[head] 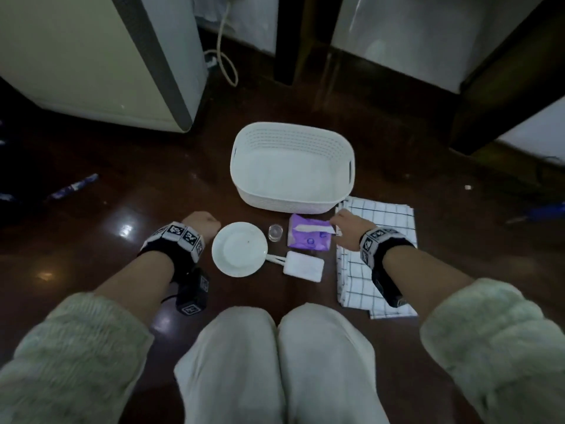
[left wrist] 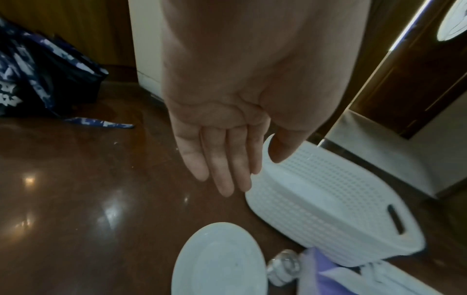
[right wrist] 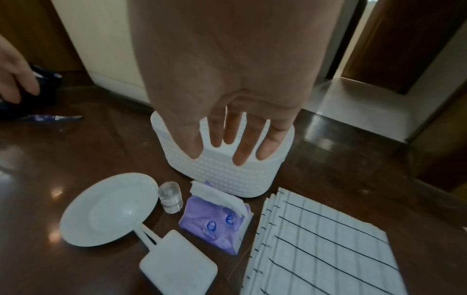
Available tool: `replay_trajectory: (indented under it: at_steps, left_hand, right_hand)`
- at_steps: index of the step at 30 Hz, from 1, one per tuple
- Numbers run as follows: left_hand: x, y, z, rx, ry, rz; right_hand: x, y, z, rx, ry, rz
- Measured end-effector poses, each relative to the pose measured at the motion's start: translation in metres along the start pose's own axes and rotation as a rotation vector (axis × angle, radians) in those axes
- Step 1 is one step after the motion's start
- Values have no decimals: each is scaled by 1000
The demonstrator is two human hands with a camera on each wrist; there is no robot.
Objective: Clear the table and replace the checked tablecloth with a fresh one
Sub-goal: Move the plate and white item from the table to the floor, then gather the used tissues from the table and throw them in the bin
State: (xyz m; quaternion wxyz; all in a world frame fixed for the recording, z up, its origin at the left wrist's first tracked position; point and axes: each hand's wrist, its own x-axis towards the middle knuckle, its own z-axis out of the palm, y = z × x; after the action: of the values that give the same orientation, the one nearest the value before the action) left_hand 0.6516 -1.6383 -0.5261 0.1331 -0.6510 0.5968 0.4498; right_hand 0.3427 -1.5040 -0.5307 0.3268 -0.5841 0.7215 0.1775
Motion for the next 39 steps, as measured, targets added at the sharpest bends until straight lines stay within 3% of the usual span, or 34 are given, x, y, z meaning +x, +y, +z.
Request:
replay_trajectory:
  at_steps: [5,10,18,23,28,35,39]
  left_hand:
    - [-131,67,-46,-80,-111,38]
    - [-247,113,-88,-87,-72,125]
    - [-425,183,-126,265,-317,346]
    - [-499,226,-132,429,-369,493]
    - [-541,260,-104,458,-392,605]
    - [-596,301,-29,644,-508,709]
    - [-651,333,39,801,-541,860]
  right_hand:
    - [-115,-14,-98,33,-51,29]
    - [-227,-20,-185,128,-9,168]
    - [-410,-47,-241,201,-110,279]
    - [-503,-44,-247,241,-107,327]
    - [-577,-33,-228,296,-69,434]
    - [-677,-6,-153,629,87,624]
    - [-746,19,-103,744,207,747]
